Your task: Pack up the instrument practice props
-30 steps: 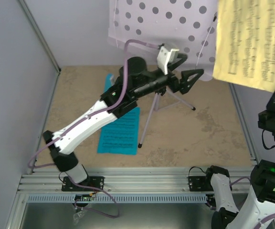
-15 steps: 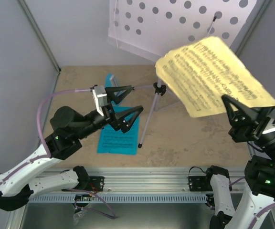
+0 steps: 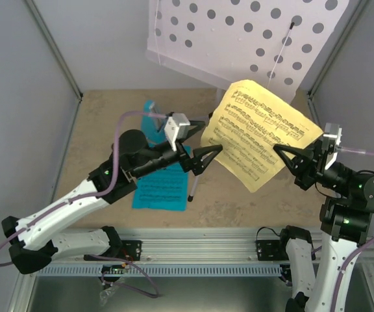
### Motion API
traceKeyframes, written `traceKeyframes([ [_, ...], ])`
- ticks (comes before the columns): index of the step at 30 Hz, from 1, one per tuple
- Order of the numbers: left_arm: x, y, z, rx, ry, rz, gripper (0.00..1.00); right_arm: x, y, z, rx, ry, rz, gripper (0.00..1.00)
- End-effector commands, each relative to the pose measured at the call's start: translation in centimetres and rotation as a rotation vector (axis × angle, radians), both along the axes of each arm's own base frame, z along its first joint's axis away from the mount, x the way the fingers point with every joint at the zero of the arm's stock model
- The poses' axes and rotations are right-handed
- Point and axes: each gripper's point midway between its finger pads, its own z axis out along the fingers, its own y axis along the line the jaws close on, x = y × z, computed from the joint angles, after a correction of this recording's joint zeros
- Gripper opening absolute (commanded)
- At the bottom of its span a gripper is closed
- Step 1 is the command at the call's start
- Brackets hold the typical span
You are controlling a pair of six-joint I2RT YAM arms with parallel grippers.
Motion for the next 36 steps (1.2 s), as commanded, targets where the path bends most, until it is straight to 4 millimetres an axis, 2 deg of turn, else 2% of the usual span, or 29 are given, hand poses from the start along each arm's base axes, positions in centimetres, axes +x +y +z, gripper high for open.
traceKeyframes([
  [1, 0.1, -1.0, 0.4, 0.024, -0.035, -0.024, 0.99, -1.0, 0.9, -1.8, -0.068, 0.003, 0.091, 0.01],
  [4, 0.4, -1.8, -0.2, 0.041, -0.056, -0.034, 0.99, -1.0, 1.1, -3.0, -0.088, 0.017, 0.135, 0.00],
  [8, 2.5, -1.3, -1.0, 0.050, -0.031, 0.038, 0.99, -1.9, 1.7, -3.5, -0.121, -0.015, 0.187, 0.01],
  [12, 2.6, -0.7, -0.9, 0.017, -0.036, 0.035, 0.99, -2.6, 2.1, -3.8, -0.140, -0.042, 0.223, 0.01],
  [16, 2.0, -1.0, -1.5, 0.030, -0.035, -0.008, 0.97, -1.8, 1.9, -4.2, -0.130, -0.017, 0.217, 0.00],
  [25, -1.9, -0.7, -3.1, -0.058, -0.046, -0.197, 0.48, 0.5, 1.4, -5.8, -0.103, 0.048, 0.182, 0.00],
  [28, -2.0, -0.8, -3.5, -0.063, -0.024, -0.206, 0.24, 1.3, 1.2, -6.4, -0.095, 0.074, 0.170, 0.00],
  [33, -1.0, -0.8, -5.1, -0.045, 0.034, -0.159, 0.02, 1.9, 1.1, -7.0, -0.093, 0.084, 0.160, 0.00],
  [34, -0.9, -0.8, -5.4, -0.045, 0.048, -0.152, 0.00, 2.0, 1.1, -7.2, -0.092, 0.089, 0.156, 0.02],
  [36, -0.6, -0.8, -6.2, -0.042, 0.077, -0.140, 0.00, 2.5, 0.9, -7.6, -0.090, 0.097, 0.140, 0.18],
])
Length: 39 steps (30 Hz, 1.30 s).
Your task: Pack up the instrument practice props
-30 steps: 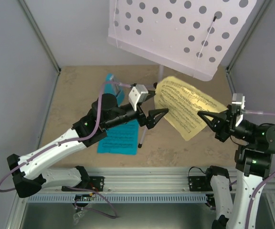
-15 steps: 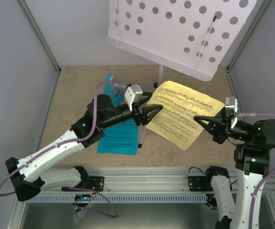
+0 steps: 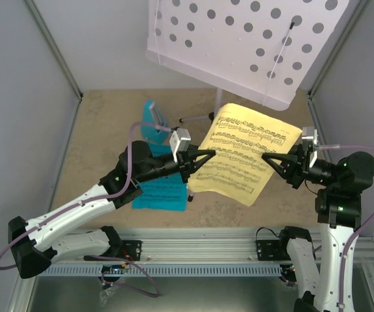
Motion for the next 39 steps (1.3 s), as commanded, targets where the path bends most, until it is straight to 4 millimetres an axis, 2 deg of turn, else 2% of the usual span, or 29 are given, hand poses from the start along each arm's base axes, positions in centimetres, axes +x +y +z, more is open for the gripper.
traceKeyframes([
  [1, 0.6, 0.5, -0.8, -0.022, 0.053, 0.041, 0.00, 1.2, -0.3, -1.0, 0.002, 0.022, -0.040, 0.31],
  [5, 2.6, 1.7, -4.6, 0.029, 0.189, 0.172, 0.00, 3.5, -1.3, -2.4, 0.006, 0.070, -0.151, 0.70],
  [8, 4.6, 4.1, -9.5, 0.091, 0.345, 0.302, 0.00, 5.7, -2.6, -3.8, -0.006, 0.114, -0.284, 0.86],
  [11, 6.5, 8.0, -14.4, 0.112, 0.507, 0.423, 0.00, 7.6, -4.0, -5.4, -0.029, 0.164, -0.404, 0.91],
  [12, 7.4, 9.9, -15.8, 0.110, 0.551, 0.481, 0.00, 8.1, -4.4, -6.0, -0.035, 0.185, -0.435, 0.92],
  [13, 7.5, 11.1, -16.9, 0.108, 0.585, 0.515, 0.00, 8.5, -4.8, -6.3, -0.040, 0.193, -0.463, 0.93],
  [17, 9.4, 18.2, -22.5, 0.131, 0.736, 0.788, 0.00, 9.6, -6.1, -7.8, -0.064, 0.232, -0.561, 0.97],
  [19, 9.9, 21.4, -25.4, 0.136, 0.801, 0.917, 0.00, 9.8, -6.5, -8.3, -0.074, 0.243, -0.591, 0.98],
  [22, 10.1, 24.8, -29.4, 0.119, 0.870, 1.030, 0.00, 9.9, -6.8, -8.9, -0.084, 0.250, -0.608, 0.98],
  [24, 10.2, 26.0, -30.9, 0.086, 0.904, 1.068, 0.00, 10.0, -6.9, -9.3, -0.090, 0.253, -0.612, 0.98],
  [27, 10.6, 26.1, -32.2, 0.050, 0.942, 1.064, 0.00, 10.2, -7.0, -9.7, -0.097, 0.262, -0.620, 0.98],
  [32, 10.7, 26.5, -34.9, 0.128, 1.006, 1.095, 0.00, 10.4, -7.2, -10.4, -0.108, 0.269, -0.632, 0.97],
  [35, 10.9, 27.0, -35.1, 0.147, 0.987, 1.124, 0.00, 10.5, -7.4, -10.8, -0.115, 0.271, -0.639, 0.98],
  [38, 11.4, 27.3, -34.2, 0.124, 0.960, 1.139, 0.25, 10.9, -7.6, -11.6, -0.115, 0.292, -0.648, 0.98],
  [39, 11.6, 27.3, -34.0, 0.118, 0.957, 1.144, 0.41, 11.0, -7.6, -11.9, -0.115, 0.301, -0.646, 0.98],
])
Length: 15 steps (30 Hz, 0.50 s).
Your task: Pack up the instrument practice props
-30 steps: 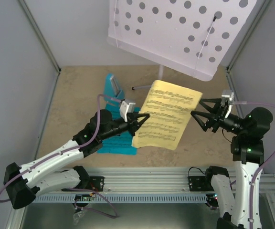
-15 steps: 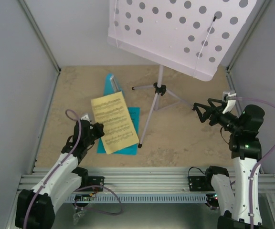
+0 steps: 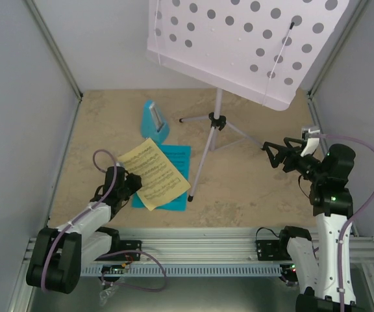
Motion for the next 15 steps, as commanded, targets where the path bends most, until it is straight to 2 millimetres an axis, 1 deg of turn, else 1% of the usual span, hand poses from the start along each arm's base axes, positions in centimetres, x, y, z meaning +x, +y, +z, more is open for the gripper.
traceKeyframes([
  [1, 2.1, 0.4, 2.9, 0.002, -0.106, 0.031, 0.55, 0.7, -0.4, -1.7, -0.006, 0.037, -0.020, 0.98],
  [2, 2.1, 0.4, 3.1, 0.004, -0.110, 0.032, 0.63, 0.8, -0.4, -2.0, -0.004, 0.044, -0.020, 0.98],
  [3, 2.1, 0.5, 3.2, 0.011, -0.111, 0.034, 0.70, 0.8, -0.4, -2.2, -0.002, 0.050, -0.020, 0.98],
  [5, 2.2, 1.2, 3.8, 0.045, -0.119, 0.054, 0.80, 0.9, -0.3, -2.4, 0.005, 0.054, -0.013, 0.98],
  [6, 2.2, 2.0, 4.1, 0.078, -0.123, 0.092, 0.87, 1.0, -0.1, -2.5, 0.012, 0.054, 0.001, 0.98],
  [7, 2.1, 2.7, 4.5, 0.100, -0.130, 0.123, 0.96, 1.0, 0.1, -2.6, 0.021, 0.057, 0.014, 0.98],
  [8, 2.1, 3.5, 5.3, 0.114, -0.154, 0.164, 0.99, 1.2, 0.2, -2.9, 0.034, 0.064, 0.023, 0.98],
  [12, 0.8, 6.5, 8.0, 0.129, -0.228, 0.352, 0.99, 1.9, 0.7, -4.6, 0.106, 0.121, 0.056, 0.98],
  [14, 0.5, 7.0, 9.6, 0.114, -0.290, 0.384, 0.99, 2.0, 1.3, -5.3, 0.145, 0.145, 0.097, 0.98],
  [15, 0.6, 6.6, 10.7, 0.101, -0.334, 0.358, 0.99, 2.1, 1.4, -5.7, 0.165, 0.158, 0.106, 0.98],
])
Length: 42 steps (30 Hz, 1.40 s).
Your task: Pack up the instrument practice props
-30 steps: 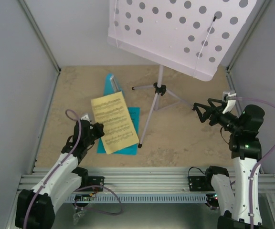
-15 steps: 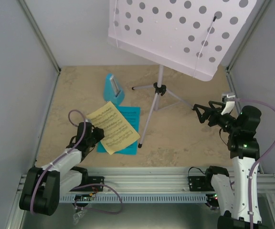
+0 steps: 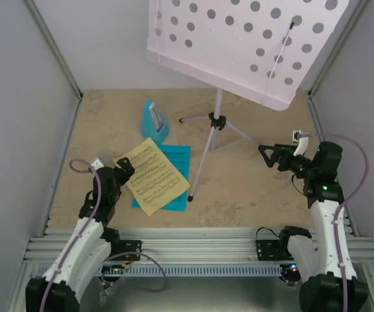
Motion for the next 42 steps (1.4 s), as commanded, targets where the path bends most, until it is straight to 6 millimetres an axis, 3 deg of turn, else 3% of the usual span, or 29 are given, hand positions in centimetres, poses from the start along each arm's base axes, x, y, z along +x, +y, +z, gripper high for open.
traceKeyframes([
  [1, -0.3, 0.9, 3.7, -0.006, -0.119, 0.041, 0.99, 0.2, 1.3, -0.8, 0.106, 0.027, 0.074, 0.98],
  [5, 1.2, -5.5, 8.7, -0.135, -0.203, -0.289, 0.99, 0.3, 2.5, -1.4, 0.166, 0.034, 0.112, 0.98],
  [8, 1.6, -12.4, 12.8, -0.232, -0.189, -0.617, 0.99, 0.2, 4.6, -1.6, 0.205, 0.036, 0.182, 0.98],
  [12, -0.6, -21.0, 13.9, -0.230, -0.103, -0.989, 0.99, -0.1, 8.1, -1.5, 0.278, 0.048, 0.315, 0.96],
  [14, -1.1, -23.2, 13.5, -0.178, -0.052, -1.097, 0.99, 0.4, 9.3, -1.4, 0.279, 0.052, 0.348, 0.94],
  [16, -0.4, -23.8, 12.8, -0.122, -0.017, -1.132, 0.99, 1.6, 10.5, -1.2, 0.244, 0.033, 0.351, 0.88],
  [20, 0.9, -25.4, 12.7, -0.072, -0.108, -1.214, 0.96, 3.5, 12.4, -0.4, 0.189, -0.050, 0.351, 0.71],
  [25, 2.6, -28.9, 12.3, -0.174, -0.202, -1.255, 0.87, 6.7, 14.4, 0.5, 0.115, -0.165, 0.311, 0.47],
  [29, 2.7, -31.3, 12.1, -0.108, -0.211, -1.306, 0.85, 8.4, 15.7, 0.3, 0.078, -0.174, 0.305, 0.42],
  [32, 4.0, -31.3, 11.3, 0.001, -0.195, -1.265, 0.82, 8.4, 16.0, 0.2, 0.067, -0.198, 0.300, 0.36],
  [36, 4.8, -31.7, 8.8, 0.037, -0.133, -1.274, 0.81, 8.6, 15.8, 0.0, 0.023, -0.228, 0.263, 0.27],
  [37, 5.3, -31.5, 7.1, 0.066, -0.083, -1.264, 0.81, 8.7, 15.6, -0.1, 0.007, -0.228, 0.249, 0.27],
  [40, 5.9, -31.2, 4.6, 0.146, -0.007, -1.257, 0.73, 9.2, 14.8, -0.5, -0.038, -0.230, 0.195, 0.27],
  [42, 5.8, -31.2, 4.1, 0.162, -0.005, -1.270, 0.67, 9.3, 14.5, -0.4, -0.049, -0.235, 0.178, 0.28],
])
